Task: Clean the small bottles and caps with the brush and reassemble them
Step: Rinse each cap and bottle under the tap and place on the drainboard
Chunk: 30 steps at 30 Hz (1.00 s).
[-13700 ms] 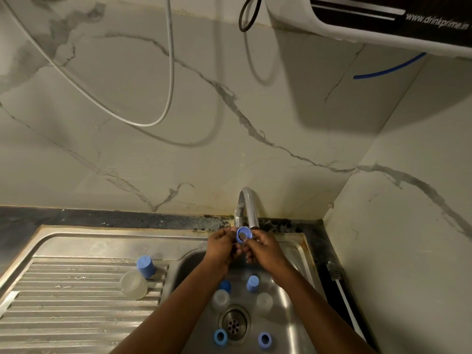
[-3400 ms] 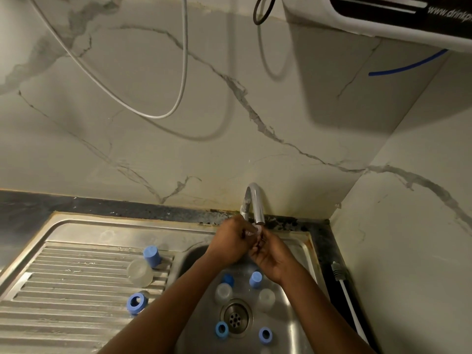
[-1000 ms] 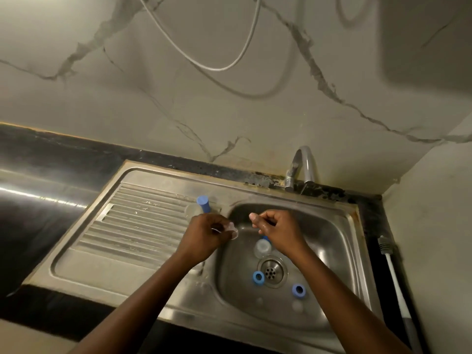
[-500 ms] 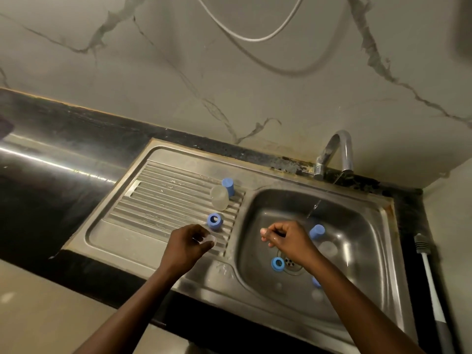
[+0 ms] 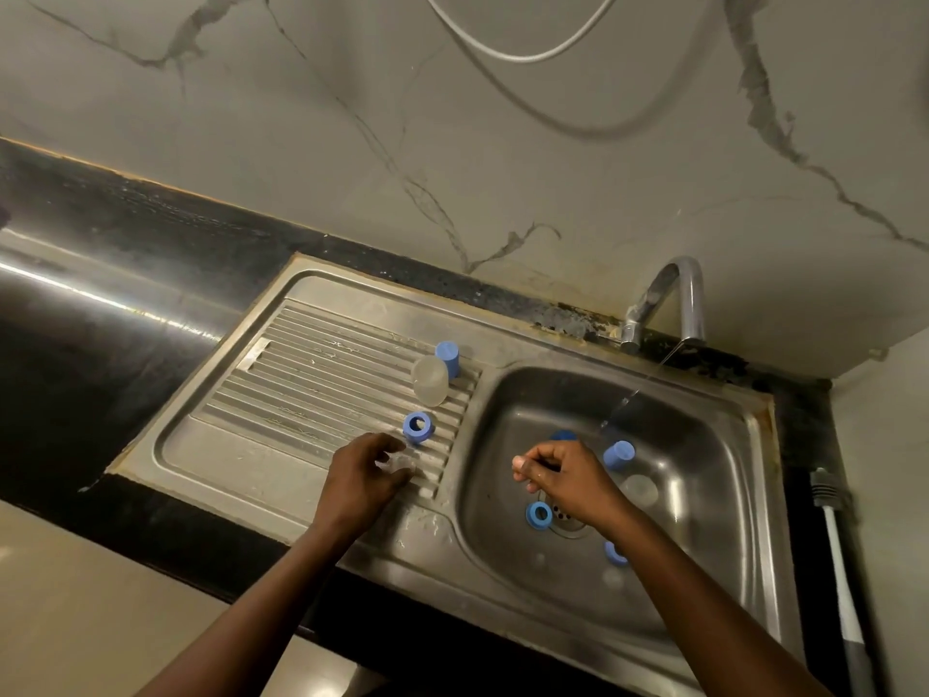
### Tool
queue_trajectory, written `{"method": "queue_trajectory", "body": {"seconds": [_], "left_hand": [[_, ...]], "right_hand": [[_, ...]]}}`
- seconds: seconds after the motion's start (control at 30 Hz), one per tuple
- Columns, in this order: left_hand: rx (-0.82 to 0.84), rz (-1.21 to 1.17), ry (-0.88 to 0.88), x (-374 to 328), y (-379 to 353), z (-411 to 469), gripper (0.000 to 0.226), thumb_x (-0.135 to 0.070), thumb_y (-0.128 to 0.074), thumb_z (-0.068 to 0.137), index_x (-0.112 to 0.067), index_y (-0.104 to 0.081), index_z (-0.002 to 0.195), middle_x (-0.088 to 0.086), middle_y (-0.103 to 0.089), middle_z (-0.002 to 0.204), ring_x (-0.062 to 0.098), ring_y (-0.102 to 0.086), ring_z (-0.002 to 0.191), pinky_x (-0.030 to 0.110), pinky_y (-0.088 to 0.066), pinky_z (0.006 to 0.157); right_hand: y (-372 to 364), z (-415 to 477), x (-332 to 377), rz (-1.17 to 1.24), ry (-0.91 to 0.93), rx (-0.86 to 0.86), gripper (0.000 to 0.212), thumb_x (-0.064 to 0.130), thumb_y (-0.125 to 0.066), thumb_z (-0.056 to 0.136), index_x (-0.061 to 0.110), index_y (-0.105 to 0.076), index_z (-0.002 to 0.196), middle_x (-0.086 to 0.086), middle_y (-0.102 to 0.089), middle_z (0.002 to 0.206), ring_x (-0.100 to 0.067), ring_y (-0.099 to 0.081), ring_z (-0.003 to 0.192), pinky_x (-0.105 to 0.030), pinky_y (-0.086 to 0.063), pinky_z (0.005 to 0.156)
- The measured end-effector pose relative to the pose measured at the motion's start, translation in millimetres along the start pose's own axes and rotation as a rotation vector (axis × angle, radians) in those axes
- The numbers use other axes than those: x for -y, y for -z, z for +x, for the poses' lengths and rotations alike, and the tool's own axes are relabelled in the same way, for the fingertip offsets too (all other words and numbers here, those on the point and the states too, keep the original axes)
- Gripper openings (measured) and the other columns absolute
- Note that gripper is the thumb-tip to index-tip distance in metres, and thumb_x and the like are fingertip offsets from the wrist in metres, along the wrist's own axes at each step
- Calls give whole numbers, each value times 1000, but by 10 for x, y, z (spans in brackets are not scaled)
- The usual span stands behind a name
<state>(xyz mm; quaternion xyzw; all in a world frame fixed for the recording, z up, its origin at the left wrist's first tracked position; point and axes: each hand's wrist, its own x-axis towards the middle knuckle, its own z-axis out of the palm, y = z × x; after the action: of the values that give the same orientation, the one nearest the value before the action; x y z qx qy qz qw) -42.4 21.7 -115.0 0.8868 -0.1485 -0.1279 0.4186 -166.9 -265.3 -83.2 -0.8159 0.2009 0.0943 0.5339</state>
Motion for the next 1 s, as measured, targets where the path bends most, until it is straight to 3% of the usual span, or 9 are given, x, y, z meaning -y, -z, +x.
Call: {"method": "queue_trajectory", "body": {"seconds": [0.1,0.2,0.27,0.33,0.47,0.57,0.67,0.83,1.0], "left_hand": [[-34,-26,-78,-95,25,25,37,-23,-93,77,-23,-77,110,-11,-71,104,6,-66,90,30,-59,73],[-37,-17,-174,-315,30,88,29,-24,-91,81,-24,-76,106,-13,-70,101,8,-66,91,32,-58,72],[-33,-33,-217,-482,-13,153,24,-23,-89,82,-25,-76,101,-14,-71,100,9,-66,90,32,-58,71],[4,-48,-233,-633,-103,231,21,-22,-89,82,-23,-77,99,-13,-72,97,10,-67,86,30,-57,71],[111,-22,-274,-842,-354,353,15,-24,-86,85,-26,-77,98,-16,-72,94,5,-67,86,25,-56,72],[163,-17,-305,-972,-569,406,13,-23,-84,86,-24,-78,98,-12,-74,92,7,-68,83,36,-59,74],[201,11,-320,-1041,-761,453,13,-28,-83,87,-24,-77,98,-10,-74,93,7,-68,81,40,-61,75],[263,51,-309,-1038,-930,496,15,-36,-80,91,-31,-73,103,-16,-71,100,5,-69,87,36,-62,77],[259,46,-292,-1047,-947,464,15,-34,-80,91,-29,-75,104,-15,-72,98,4,-69,84,34,-62,75]], "right_hand": [[25,35,-47,-10,-11,1,18,32,-68,100,19,-76,90,6,-79,89,-12,-74,79,-19,-52,68],[83,103,-89,-23,-5,-7,18,32,-69,100,21,-77,88,6,-79,88,-12,-74,78,-26,-58,77],[155,145,-94,-37,-5,-38,17,30,-69,99,21,-77,88,7,-78,86,-10,-74,77,-24,-59,77],[259,191,-119,-62,-24,-86,14,27,-70,99,21,-77,89,8,-78,83,-8,-74,76,-20,-57,75],[468,353,-397,-110,-132,-218,11,23,-72,96,22,-78,87,7,-77,79,-8,-73,78,-27,-57,77],[557,454,-670,-173,-217,-275,9,20,-71,95,21,-79,100,6,-77,99,-8,-70,91,-22,-47,83],[564,574,-858,-192,-289,-261,26,22,-66,100,14,-74,123,-2,-74,122,-15,-67,111,-19,-42,90],[461,872,-939,-147,-345,-130,49,41,-51,107,16,-53,149,-5,-54,153,-24,-50,141,-30,-35,117],[294,1258,-973,-255,-421,-27,58,58,-38,105,20,-57,144,-13,-55,149,-31,-51,137,-42,-38,116]]}}
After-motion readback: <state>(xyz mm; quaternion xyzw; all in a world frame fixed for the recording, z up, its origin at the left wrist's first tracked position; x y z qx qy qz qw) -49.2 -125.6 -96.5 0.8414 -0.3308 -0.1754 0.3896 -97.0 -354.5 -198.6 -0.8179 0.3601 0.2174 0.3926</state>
